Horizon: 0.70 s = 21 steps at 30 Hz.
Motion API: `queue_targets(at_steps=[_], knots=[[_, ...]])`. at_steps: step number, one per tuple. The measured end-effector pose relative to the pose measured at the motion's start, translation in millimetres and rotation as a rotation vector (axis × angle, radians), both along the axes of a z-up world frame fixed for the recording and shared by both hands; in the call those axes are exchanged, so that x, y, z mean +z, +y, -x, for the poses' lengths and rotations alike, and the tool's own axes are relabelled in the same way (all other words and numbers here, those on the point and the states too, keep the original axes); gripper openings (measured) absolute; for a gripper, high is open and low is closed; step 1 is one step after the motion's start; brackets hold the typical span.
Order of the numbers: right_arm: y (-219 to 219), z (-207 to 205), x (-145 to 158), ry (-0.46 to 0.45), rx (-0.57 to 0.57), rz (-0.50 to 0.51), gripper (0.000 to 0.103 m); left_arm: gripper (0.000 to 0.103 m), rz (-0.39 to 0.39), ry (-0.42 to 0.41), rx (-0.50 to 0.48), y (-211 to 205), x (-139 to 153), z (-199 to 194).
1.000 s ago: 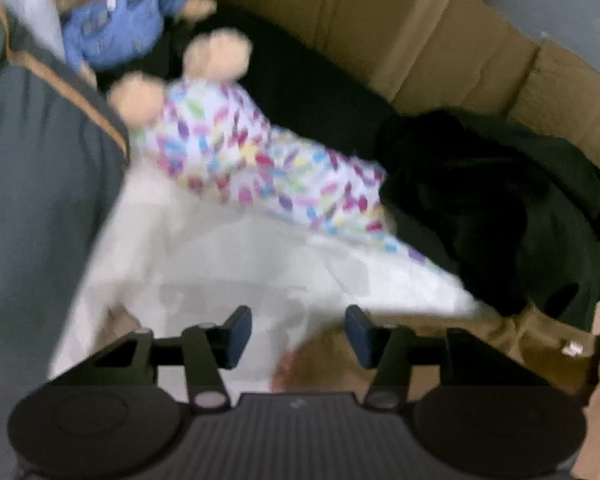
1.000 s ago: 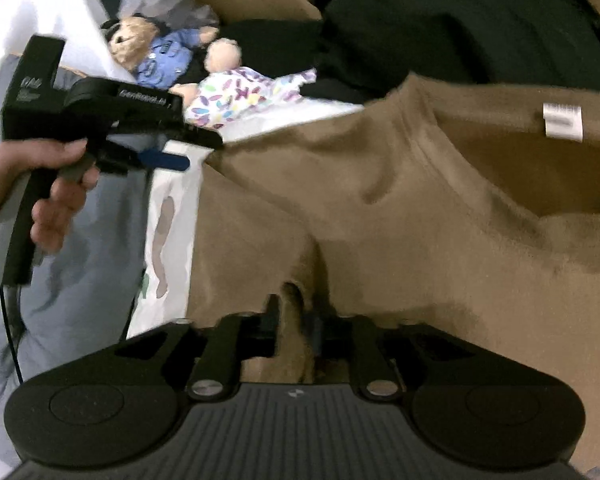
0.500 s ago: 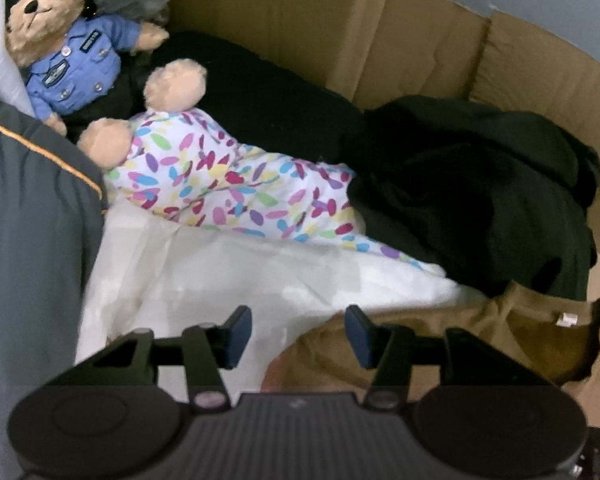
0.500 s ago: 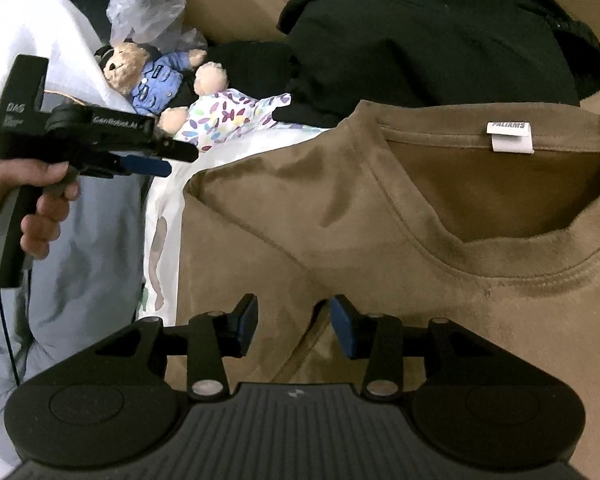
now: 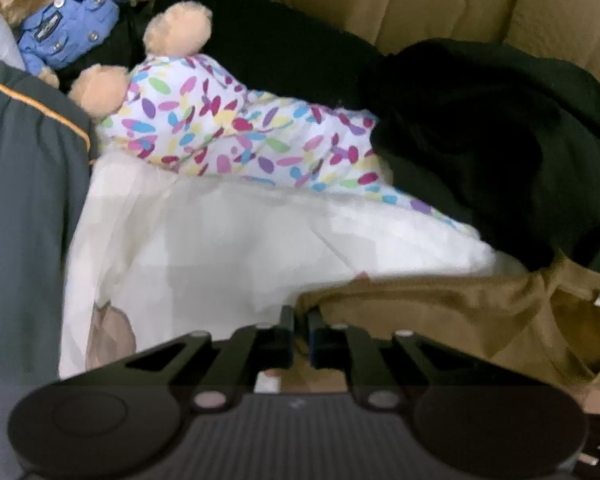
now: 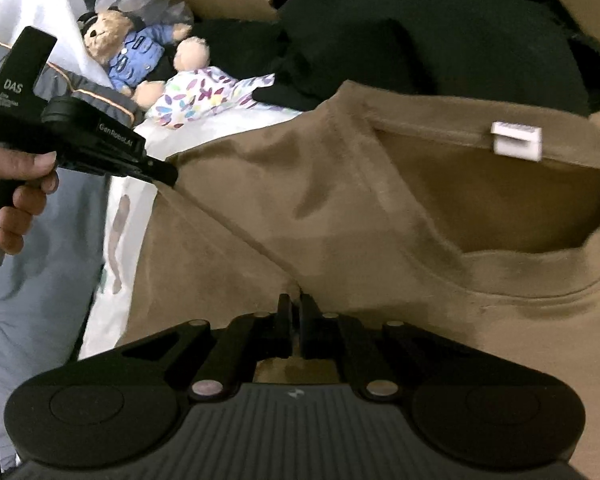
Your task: Fold clothes
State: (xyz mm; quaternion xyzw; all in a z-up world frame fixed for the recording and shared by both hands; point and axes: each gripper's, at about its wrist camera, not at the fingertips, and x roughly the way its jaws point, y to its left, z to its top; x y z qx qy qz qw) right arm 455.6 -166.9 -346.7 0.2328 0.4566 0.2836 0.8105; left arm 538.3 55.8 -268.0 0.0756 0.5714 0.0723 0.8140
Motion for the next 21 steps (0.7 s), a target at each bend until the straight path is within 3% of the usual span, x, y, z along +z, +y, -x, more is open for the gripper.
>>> queue_targets(at_steps=[3,4,5,7,11,21], knots=[[-3.4,1.2,0.3,0.005,-0.001,0.019,0.003,0.032,0.022,-0.040,0.042,-0.1,4.3,1.2],[-3.3,1.8,0.4,0.015,0.004,0.030,0.003,0.053,0.012,-0.047,0.054,-1.7,6.1,1.7],[-3.8,1.7,-0.1,0.029,0.002,0.027,0.004,0.063,0.002,-0.054,0.065,-3.3,8.0,2.2],[-5.6,3.7,2.6,0.036,0.003,0.032,0.010,0.063,-0.047,-0.054,0.035,-8.4,16.1,3.1],[-10.6,10.7,12.1,0.031,-0.003,0.041,0.037,0.064,0.003,-0.086,0.056,-1.2,31.6,13.0],[-3.8,38.4,42.8,0.022,0.017,0.000,0.037,0.058,0.119,-0.092,0.082,23.4,37.5,70.3]])
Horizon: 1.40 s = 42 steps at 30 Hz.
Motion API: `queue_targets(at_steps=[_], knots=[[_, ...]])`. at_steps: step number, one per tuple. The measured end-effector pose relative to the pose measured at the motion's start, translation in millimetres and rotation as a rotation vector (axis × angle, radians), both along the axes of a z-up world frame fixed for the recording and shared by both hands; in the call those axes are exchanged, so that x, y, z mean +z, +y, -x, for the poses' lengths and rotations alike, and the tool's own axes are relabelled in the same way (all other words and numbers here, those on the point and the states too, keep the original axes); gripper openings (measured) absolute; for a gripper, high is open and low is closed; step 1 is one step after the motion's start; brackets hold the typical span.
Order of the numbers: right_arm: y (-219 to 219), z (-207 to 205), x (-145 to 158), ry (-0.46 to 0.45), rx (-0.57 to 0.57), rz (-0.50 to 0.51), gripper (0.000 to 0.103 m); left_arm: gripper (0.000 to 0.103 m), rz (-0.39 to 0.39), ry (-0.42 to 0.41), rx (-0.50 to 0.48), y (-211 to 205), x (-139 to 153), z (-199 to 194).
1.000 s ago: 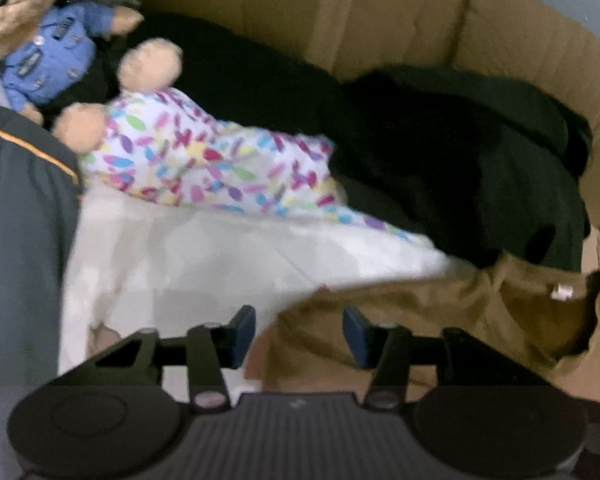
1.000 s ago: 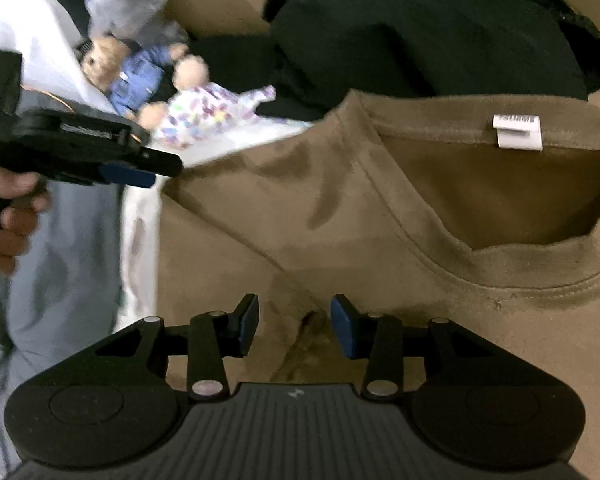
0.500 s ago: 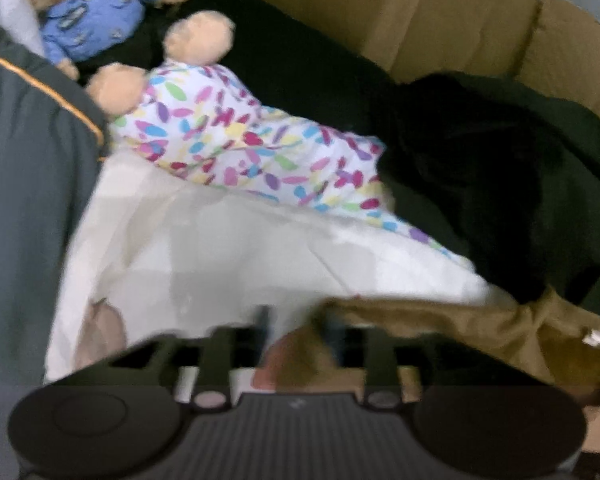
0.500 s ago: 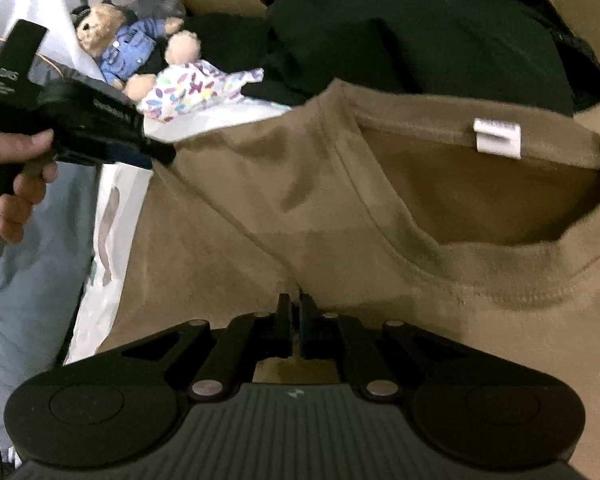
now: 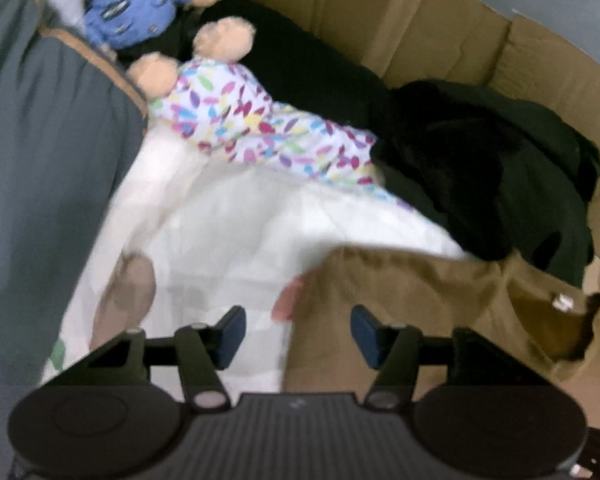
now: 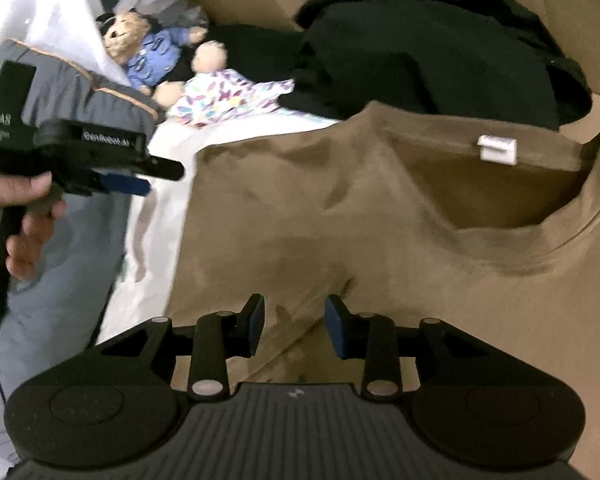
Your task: Fold clothes
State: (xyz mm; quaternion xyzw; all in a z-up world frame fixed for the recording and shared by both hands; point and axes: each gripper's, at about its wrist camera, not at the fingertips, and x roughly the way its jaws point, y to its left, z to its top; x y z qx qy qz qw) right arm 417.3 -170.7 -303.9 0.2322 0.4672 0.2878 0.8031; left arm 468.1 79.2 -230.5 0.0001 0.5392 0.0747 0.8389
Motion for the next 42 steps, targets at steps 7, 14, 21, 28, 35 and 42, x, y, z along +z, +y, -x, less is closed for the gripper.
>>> queue_targets(at_steps=[7,14,21,28,35,42], knots=[[28.2,34.8,5.8,0.020,0.049,0.006,0.037,0.040,0.082,-0.043,-0.077,17.5,0.4,60.5],[46.8,56.1,7.3,0.074,0.020,-0.012,0.037,0.035,0.134,-0.042,-0.083,40.5,-9.4,98.3],[69.9,60.7,-1.1,0.145,-0.001,-0.045,0.037,0.033,0.157,-0.010,-0.096,64.9,-33.8,125.1],[88.4,55.9,-20.1,0.203,-0.034,-0.041,0.037,0.025,0.189,0.030,-0.113,77.5,-60.6,140.5],[92.0,50.7,-38.8,0.287,-0.100,-0.117,0.037,0.023,0.187,0.056,-0.131,82.1,-77.2,148.2],[100.5,47.1,-38.5,0.271,-0.087,-0.079,0.024,0.023,0.178,0.049,-0.106,89.5,-83.8,152.6]])
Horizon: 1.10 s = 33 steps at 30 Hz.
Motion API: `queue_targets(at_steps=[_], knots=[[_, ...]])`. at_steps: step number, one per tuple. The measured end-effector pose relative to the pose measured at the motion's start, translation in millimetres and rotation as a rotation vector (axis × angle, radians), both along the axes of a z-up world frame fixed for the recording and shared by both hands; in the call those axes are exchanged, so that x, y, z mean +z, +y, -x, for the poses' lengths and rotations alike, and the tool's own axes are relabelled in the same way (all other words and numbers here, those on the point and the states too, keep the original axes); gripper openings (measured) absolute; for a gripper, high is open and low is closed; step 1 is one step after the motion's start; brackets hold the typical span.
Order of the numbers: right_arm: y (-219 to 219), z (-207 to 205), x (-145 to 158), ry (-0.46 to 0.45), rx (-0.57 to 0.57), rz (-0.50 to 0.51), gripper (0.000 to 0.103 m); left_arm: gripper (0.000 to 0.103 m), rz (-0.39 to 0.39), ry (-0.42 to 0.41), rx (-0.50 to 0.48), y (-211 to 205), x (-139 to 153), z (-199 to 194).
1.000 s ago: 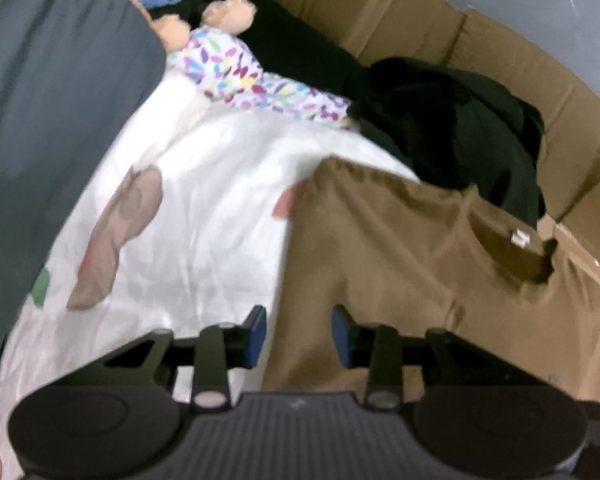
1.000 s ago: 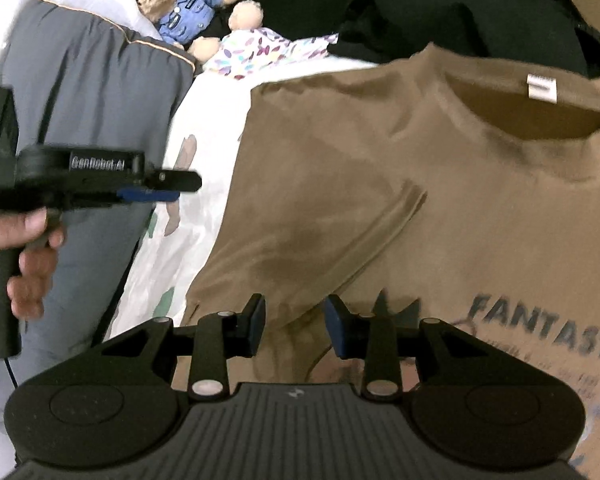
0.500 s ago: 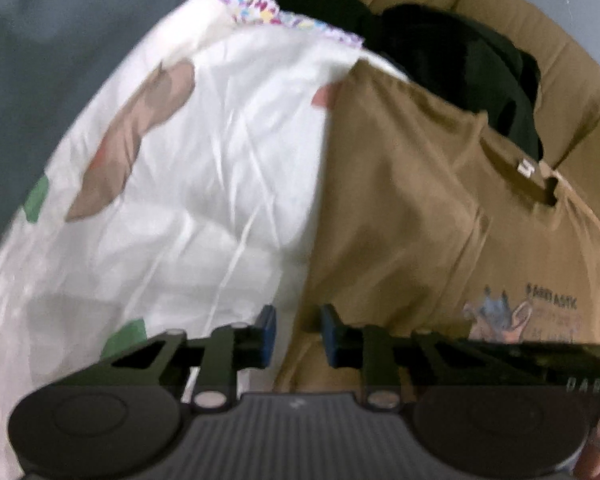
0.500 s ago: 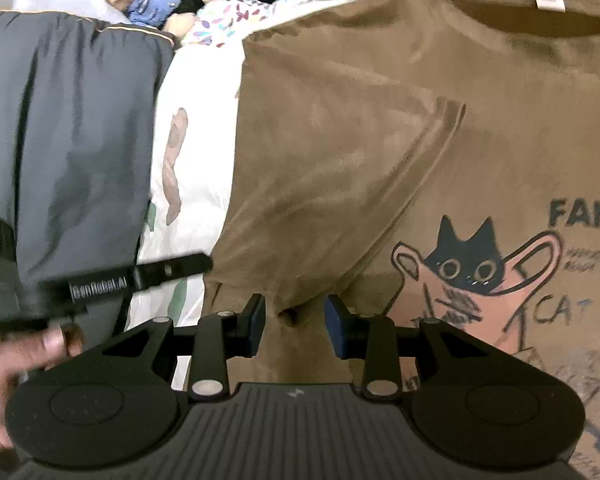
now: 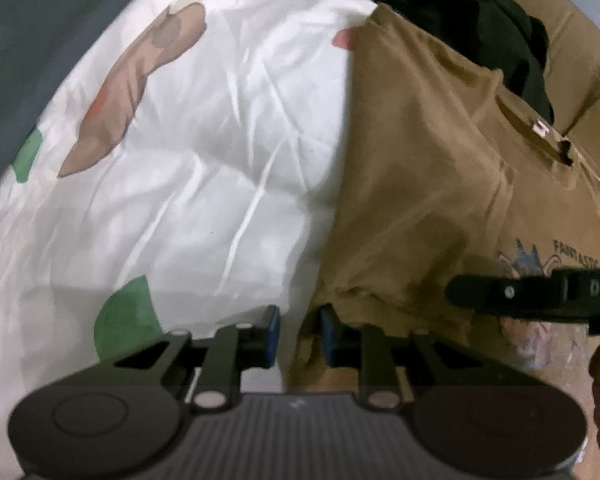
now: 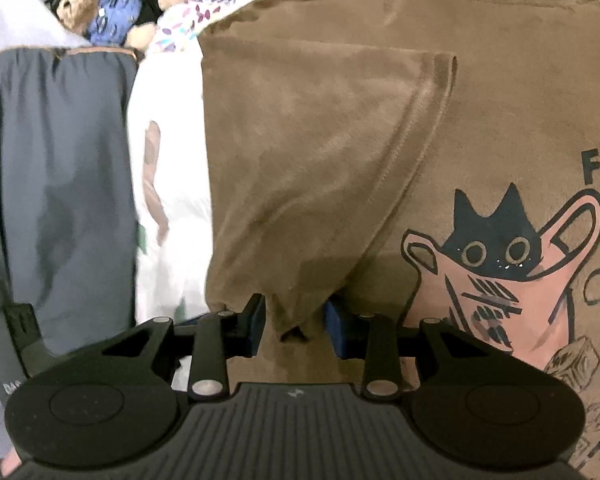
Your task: Fold clothes
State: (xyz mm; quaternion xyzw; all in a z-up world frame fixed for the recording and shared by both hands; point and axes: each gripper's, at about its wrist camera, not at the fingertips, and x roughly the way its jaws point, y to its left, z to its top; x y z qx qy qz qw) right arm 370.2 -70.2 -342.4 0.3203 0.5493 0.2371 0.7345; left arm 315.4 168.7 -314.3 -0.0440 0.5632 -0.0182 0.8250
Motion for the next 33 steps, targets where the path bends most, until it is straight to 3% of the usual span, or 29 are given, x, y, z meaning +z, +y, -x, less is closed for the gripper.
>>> queue_targets(at_steps=[3,11,14,16,17,18,23,33], knots=[[0.4,3.6,4.1,-0.029,0.032,0.052,0.010,0.023,0.012,-0.009,0.053,2.3,-0.9,0.7],[-5.2,14.2,10.2,-0.038,0.082,0.099,0.006,0.023,0.005,0.028,0.109,6.7,-1.4,8.8],[-7.9,14.0,10.6,0.009,0.089,0.107,0.011,0.026,0.003,0.047,0.105,7.6,4.9,11.9],[-11.4,15.2,17.3,-0.006,0.085,0.131,0.027,0.028,-0.007,0.050,0.101,8.0,14.2,14.5],[-13.4,15.8,20.8,-0.014,0.081,0.140,0.041,0.028,-0.009,0.047,0.101,8.0,15.9,15.1],[-16.3,16.4,24.5,-0.024,0.072,0.141,0.046,0.028,-0.012,0.036,0.101,5.8,21.6,18.6],[-25.5,15.7,37.2,-0.065,0.066,0.144,0.046,0.024,-0.016,-0.009,0.072,-14.3,30.6,23.2],[-52.7,-0.6,46.2,-0.174,0.013,0.183,0.045,0.020,0.028,-0.043,0.012,-46.6,13.0,5.9]])
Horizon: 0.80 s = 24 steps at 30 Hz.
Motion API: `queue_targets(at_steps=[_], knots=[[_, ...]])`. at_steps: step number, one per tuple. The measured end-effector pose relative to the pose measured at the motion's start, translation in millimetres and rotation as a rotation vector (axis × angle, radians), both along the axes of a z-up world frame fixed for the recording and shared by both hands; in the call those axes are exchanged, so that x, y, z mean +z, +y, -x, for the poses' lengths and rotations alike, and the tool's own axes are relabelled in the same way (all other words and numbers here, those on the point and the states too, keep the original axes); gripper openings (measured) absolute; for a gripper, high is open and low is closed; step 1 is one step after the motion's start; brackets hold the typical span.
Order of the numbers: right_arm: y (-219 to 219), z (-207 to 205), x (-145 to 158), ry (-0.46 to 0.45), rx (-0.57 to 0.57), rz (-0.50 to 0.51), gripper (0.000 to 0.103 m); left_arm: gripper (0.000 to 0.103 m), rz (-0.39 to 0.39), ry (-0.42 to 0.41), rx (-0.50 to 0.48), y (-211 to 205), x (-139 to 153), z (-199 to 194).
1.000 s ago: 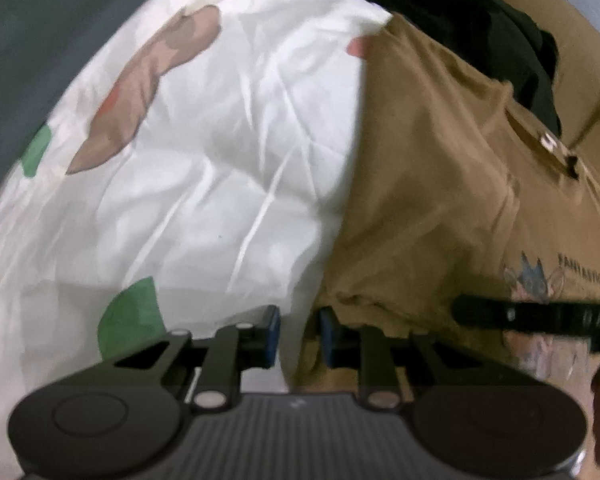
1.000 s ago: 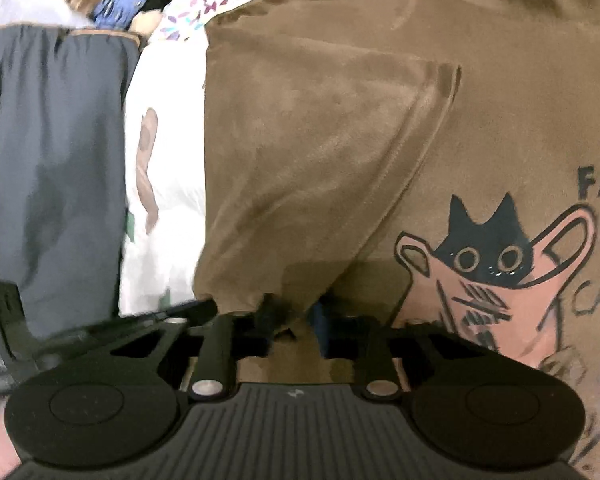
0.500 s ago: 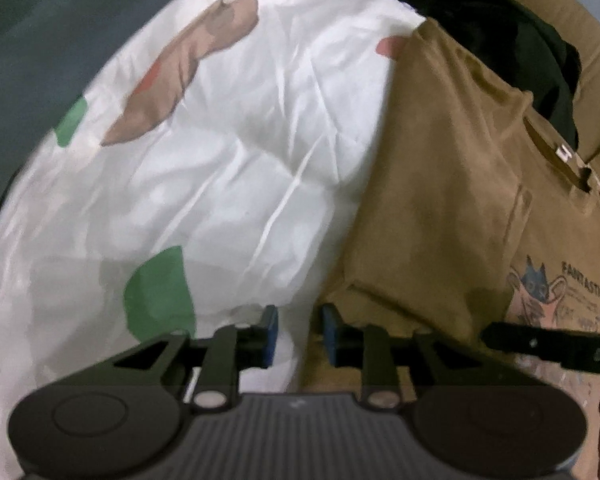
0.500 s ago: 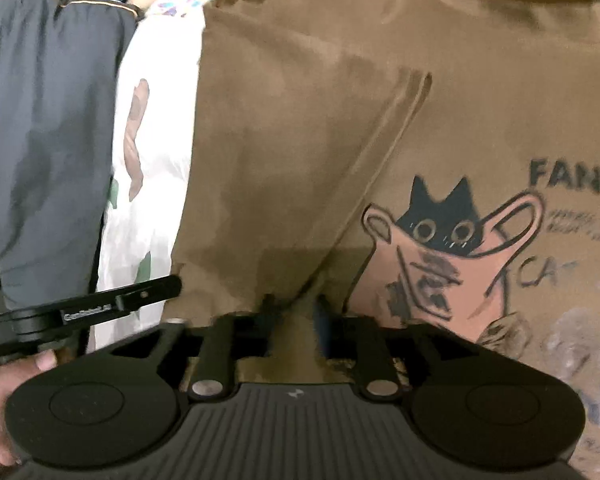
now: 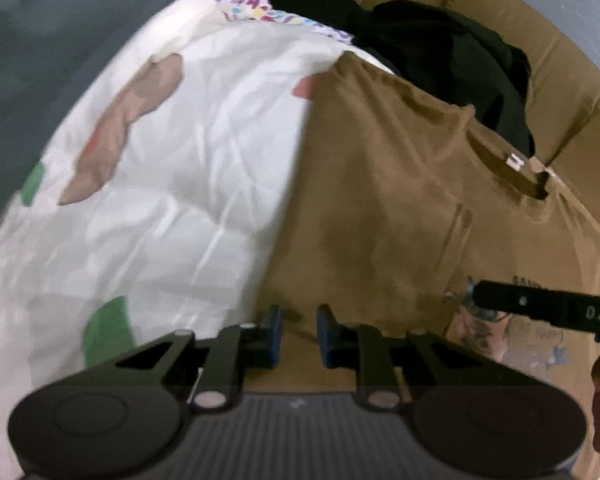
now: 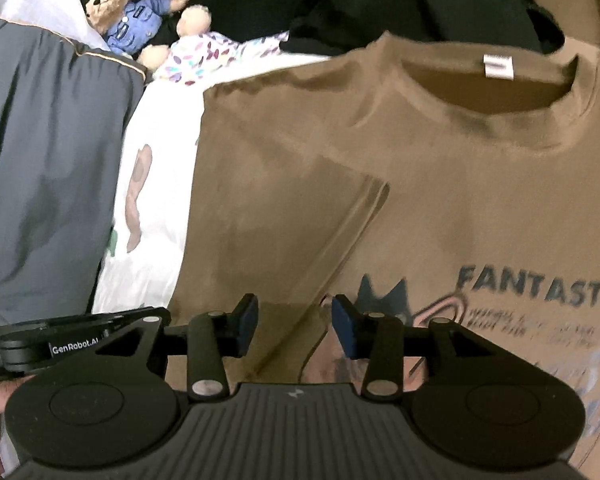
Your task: Fold clothes
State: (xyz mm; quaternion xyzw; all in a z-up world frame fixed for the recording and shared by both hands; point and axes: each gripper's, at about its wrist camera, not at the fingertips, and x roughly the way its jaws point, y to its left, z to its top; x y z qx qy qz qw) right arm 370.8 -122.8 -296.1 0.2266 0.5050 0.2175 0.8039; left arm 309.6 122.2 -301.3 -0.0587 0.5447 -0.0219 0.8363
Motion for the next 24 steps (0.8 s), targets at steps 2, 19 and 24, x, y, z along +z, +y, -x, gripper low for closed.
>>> queue_targets(at_steps=[2,19,24], knots=[[0.7,-4.1,-1.6,-0.012,0.002,-0.013,0.045,0.020,0.007,-0.004,-0.014,-5.4,-6.3,-1.0],[40.3,-22.4,-24.0,-0.133,0.096,0.154,0.038,0.017,0.027,0.039,-0.056,-0.7,-35.3,2.1],[21.3,-20.6,-22.9,-0.130,0.107,0.200,0.038,0.023,0.039,0.070,-0.040,-0.7,-33.2,5.4]])
